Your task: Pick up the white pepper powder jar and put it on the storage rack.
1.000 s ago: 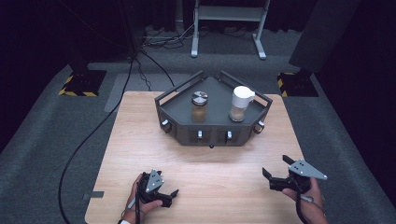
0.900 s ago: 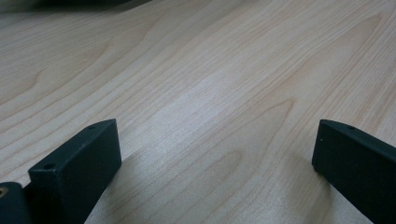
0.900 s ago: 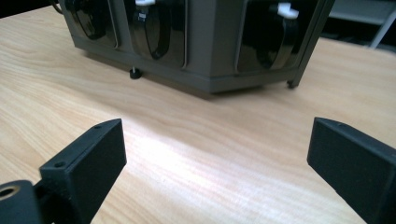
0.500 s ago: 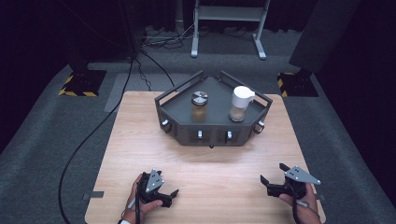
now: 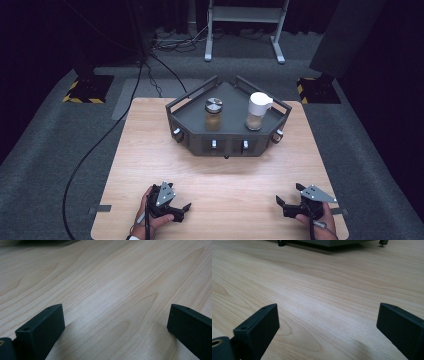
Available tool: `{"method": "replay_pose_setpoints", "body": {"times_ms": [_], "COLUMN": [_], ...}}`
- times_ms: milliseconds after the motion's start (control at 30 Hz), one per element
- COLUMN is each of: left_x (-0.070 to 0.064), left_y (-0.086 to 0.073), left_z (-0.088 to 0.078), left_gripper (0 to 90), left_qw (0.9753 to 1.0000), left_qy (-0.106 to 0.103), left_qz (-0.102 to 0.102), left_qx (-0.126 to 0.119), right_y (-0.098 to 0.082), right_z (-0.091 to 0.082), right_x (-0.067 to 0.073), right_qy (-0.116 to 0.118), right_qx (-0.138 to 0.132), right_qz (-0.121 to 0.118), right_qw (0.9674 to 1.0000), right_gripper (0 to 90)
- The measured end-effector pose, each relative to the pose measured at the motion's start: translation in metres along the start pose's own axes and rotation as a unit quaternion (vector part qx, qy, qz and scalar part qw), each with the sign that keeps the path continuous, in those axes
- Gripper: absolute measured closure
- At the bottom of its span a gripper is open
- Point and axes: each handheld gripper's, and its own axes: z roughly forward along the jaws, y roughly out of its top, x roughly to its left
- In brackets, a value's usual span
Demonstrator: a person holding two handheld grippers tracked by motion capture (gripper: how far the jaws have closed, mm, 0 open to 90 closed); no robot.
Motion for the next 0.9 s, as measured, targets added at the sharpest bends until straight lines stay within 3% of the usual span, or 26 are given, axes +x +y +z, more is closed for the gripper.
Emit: {"method": "replay_pose_setpoints", "body": {"times_ms": [700,900], "left_x": [0.0,0.0], "left_y": [0.0,0.0], "left_z": [0.0,0.0], "left_gripper": [1.2,1.2], "left_qw": [1.0,1.0], "left_qy": [0.0,0.0], "left_qz": [0.0,0.0], "left_qx": [0.0,0.0], "right_y": [-0.0097,-0.0108], "right_z": [0.0052,0.0066], "right_x": [0.0018,0.0053], "right_qy": [0.003,-0.003], "right_qx": [0.02,0.02], "right_qz": [0.008,-0.007], "right_qw": [0.9998,0.9998], "right_gripper": [4.3,3.7]}}
